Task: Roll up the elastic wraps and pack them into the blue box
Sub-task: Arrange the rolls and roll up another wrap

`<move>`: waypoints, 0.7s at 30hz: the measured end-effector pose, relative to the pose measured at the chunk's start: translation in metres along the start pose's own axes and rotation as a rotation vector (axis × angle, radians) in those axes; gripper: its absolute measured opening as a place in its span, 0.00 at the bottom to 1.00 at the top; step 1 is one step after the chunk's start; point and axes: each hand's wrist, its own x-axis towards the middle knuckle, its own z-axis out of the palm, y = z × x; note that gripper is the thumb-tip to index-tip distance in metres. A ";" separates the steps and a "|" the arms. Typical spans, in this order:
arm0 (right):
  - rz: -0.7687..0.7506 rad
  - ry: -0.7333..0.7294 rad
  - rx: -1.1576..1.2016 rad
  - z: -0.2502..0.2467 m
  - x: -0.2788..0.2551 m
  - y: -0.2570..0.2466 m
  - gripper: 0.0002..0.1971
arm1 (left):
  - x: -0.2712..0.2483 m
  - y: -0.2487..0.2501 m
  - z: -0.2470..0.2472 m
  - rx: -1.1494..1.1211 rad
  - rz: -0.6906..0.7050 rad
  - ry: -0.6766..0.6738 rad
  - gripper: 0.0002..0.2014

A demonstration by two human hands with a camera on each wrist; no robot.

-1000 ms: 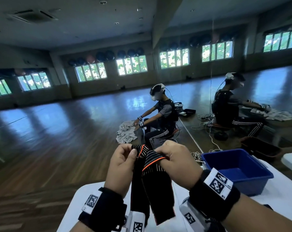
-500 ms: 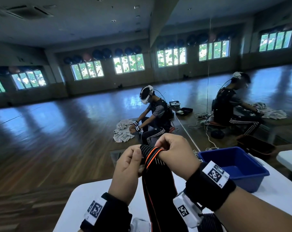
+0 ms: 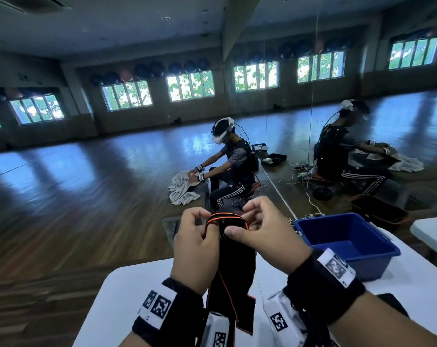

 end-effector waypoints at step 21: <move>-0.195 0.355 -0.015 0.018 -0.015 0.036 0.08 | -0.054 -0.017 0.006 -0.161 0.069 -0.270 0.14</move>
